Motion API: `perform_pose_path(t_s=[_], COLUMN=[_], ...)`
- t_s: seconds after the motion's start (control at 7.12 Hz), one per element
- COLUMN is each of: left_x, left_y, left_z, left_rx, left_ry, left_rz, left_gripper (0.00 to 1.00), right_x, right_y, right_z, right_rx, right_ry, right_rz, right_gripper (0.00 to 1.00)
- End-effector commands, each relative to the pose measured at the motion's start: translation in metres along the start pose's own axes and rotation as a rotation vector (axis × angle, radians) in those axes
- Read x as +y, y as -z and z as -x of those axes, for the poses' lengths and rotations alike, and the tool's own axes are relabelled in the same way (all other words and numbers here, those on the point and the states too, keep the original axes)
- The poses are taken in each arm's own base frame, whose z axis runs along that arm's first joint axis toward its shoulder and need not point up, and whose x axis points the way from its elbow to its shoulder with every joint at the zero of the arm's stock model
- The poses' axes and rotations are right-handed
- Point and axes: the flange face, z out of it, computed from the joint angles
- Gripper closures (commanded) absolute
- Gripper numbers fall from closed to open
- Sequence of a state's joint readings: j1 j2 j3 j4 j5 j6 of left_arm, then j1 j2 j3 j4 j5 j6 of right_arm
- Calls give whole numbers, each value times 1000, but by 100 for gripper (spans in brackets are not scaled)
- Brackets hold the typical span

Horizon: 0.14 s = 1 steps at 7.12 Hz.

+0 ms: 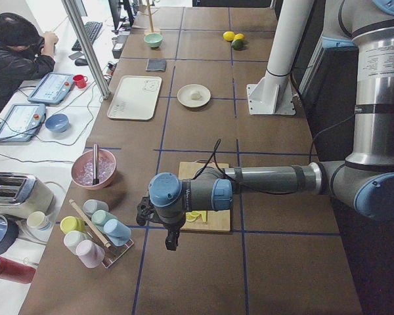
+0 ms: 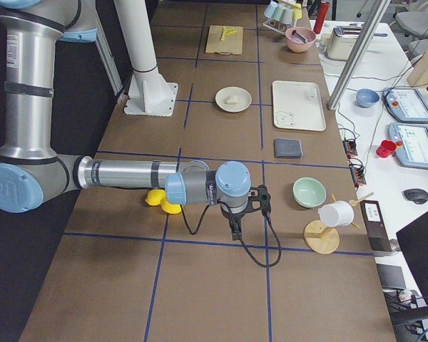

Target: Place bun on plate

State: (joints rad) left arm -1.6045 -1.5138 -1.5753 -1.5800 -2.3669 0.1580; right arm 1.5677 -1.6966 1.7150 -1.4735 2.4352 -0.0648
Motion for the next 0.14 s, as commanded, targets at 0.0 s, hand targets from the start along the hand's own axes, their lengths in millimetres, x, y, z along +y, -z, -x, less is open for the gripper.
perform_pose_path(t_s=[0.0], left_x=[0], left_y=[0], left_z=[0], left_rx=[0], left_ry=[0], left_rz=[0], left_gripper=[0], right_x=[0], right_y=[1], right_z=[1], right_rx=[1], right_ry=[3], right_rz=[-2], right_gripper=[0])
